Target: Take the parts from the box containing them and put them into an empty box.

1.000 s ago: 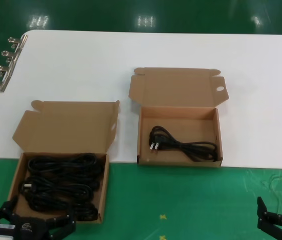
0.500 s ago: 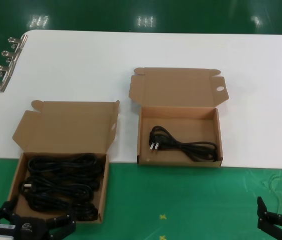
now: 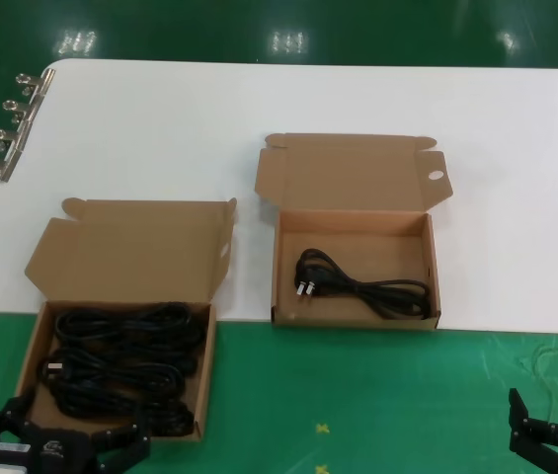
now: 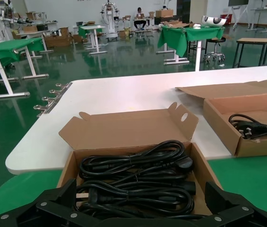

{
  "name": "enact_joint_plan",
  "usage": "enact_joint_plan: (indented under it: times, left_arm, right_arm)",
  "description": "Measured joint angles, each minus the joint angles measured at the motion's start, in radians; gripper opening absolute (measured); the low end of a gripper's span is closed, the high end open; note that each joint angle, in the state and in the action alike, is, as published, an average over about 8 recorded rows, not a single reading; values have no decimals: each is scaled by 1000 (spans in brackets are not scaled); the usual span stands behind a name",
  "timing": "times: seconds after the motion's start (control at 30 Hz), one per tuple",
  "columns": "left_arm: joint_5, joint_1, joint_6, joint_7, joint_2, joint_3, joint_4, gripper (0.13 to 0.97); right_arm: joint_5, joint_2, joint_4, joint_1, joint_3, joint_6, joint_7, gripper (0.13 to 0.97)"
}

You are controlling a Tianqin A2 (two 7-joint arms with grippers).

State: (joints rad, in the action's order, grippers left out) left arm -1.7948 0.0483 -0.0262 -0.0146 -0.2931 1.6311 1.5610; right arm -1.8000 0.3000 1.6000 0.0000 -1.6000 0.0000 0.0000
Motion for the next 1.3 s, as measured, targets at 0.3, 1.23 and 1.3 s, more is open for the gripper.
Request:
enact_joint_plan:
  times: [0.3, 1.23, 1.3]
  left_arm:
    - [0, 0, 0, 0, 0, 0, 0, 966]
    - [0, 0, 0, 0, 0, 0, 0, 966]
    - [0, 0, 0, 0, 0, 0, 0, 966]
  right_arm:
    - [0, 0, 0, 0, 0, 0, 0, 966]
    - [0, 0, 0, 0, 0, 0, 0, 966]
    - [0, 0, 0, 0, 0, 0, 0, 966]
